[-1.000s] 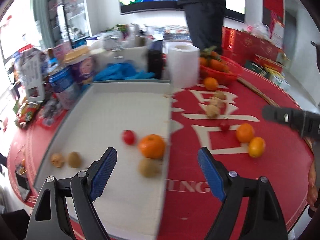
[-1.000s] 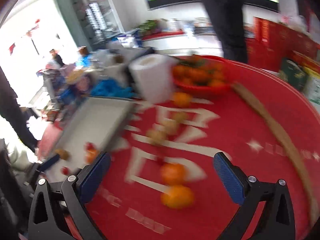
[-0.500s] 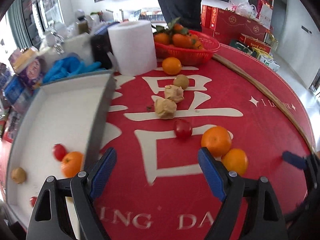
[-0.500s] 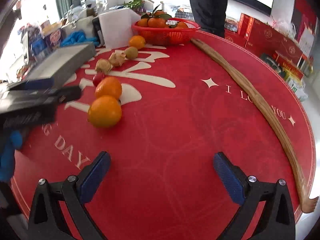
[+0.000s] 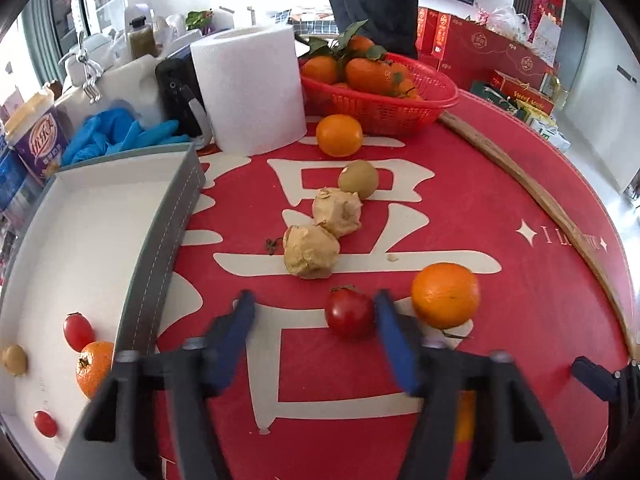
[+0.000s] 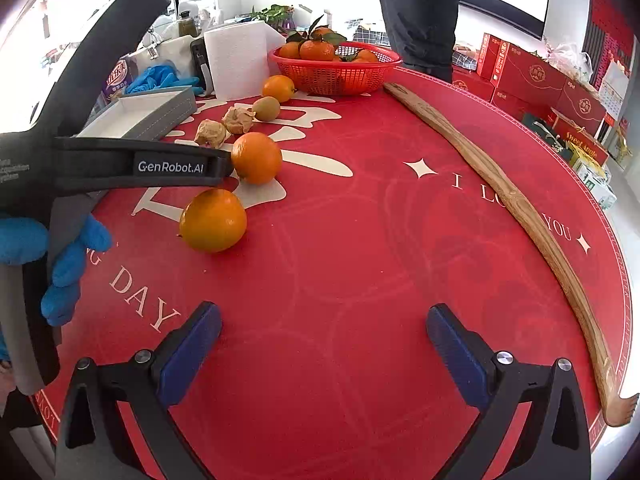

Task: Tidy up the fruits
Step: 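Withdraw both open tools from the tray back over the cloth, then grasp a red cherry tomato with the left tool while the right tool grasps a yellow orange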

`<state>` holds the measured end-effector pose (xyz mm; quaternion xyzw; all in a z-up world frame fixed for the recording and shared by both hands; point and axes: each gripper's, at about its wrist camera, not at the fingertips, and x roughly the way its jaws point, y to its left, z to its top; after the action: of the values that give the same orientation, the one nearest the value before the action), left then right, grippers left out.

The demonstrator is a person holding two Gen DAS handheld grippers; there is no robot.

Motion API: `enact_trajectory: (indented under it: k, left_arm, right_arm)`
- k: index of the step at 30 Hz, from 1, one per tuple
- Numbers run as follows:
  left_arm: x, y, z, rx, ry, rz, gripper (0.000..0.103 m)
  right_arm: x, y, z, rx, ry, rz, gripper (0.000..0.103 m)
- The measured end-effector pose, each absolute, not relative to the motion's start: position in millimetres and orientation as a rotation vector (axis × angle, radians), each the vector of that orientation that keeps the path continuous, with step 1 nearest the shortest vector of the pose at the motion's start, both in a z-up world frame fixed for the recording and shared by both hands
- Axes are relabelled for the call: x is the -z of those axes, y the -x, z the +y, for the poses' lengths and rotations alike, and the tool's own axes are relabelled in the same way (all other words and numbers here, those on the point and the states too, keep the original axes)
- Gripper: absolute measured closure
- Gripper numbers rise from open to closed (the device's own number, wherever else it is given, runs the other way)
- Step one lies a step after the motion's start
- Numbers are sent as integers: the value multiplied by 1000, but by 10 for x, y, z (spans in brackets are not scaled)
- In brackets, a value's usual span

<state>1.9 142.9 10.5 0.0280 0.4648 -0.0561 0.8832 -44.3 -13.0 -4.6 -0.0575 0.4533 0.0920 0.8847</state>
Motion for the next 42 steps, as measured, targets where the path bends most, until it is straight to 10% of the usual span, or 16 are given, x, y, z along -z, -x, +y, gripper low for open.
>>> enact_trajectory:
  k: [2,22,24,29,42]
  left_arm:
    - [-115,5,1446,115,-69,960,80]
    - [-82,669,1877,20,-39,914,79]
    - [-80,667,1871,17,-43,910,79]
    - [-78,680,1871,12,-42,905,79]
    - [-83,639,1840,24,-30,915,80]
  right_arm:
    - [45,443,-129,-191,120,943,0]
    - [-2,67,276,-354,106,943,0]
    - [-4,27,338,-361,119,935,7]
    - [-38,102,408,-332,179,898,64]
    - [-47,110,-341,-170,-44,904,64]
